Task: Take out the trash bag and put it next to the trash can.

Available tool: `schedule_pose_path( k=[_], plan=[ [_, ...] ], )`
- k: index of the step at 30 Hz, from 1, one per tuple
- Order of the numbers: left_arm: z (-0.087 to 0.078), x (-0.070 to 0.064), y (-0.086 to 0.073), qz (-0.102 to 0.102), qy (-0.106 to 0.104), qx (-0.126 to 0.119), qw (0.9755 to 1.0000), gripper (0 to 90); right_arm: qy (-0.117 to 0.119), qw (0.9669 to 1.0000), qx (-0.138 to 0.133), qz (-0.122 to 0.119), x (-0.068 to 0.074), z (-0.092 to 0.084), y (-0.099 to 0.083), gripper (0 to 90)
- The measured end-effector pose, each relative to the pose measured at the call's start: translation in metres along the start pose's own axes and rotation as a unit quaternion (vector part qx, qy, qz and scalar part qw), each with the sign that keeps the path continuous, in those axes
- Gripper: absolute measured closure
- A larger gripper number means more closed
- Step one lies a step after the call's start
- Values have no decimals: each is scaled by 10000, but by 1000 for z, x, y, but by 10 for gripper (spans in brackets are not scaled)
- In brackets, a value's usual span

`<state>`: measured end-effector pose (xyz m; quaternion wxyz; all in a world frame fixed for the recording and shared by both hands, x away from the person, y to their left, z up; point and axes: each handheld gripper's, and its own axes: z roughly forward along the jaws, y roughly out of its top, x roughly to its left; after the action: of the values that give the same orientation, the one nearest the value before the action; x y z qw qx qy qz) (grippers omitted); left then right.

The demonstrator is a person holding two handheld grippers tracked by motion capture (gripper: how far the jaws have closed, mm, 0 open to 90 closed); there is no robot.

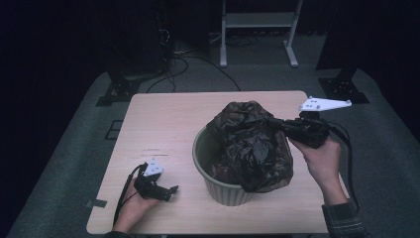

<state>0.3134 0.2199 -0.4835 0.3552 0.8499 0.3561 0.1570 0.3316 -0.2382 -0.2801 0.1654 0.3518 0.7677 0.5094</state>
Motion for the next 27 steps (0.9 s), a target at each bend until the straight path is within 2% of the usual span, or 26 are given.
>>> schedule_pose_path(
  k=[3, 10, 21, 27],
  plan=[
    [0, 0, 0, -1, -2, 2, 10000, 0, 44, 10000, -51, 42, -2, -1, 3, 900],
    [0, 0, 0, -3, 5, 3, 10000, 0, 2, 9997, -227, -77, -4, -6, 16, 900],
    [0, 0, 0, -11, 15, -3, 10000, 0, -122, 9983, -469, -323, -3, -19, 48, 900],
    [0, 0, 0, -23, 28, -8, 10000, 0, -179, 9978, -533, -342, -3, -25, 61, 900]
  ],
)
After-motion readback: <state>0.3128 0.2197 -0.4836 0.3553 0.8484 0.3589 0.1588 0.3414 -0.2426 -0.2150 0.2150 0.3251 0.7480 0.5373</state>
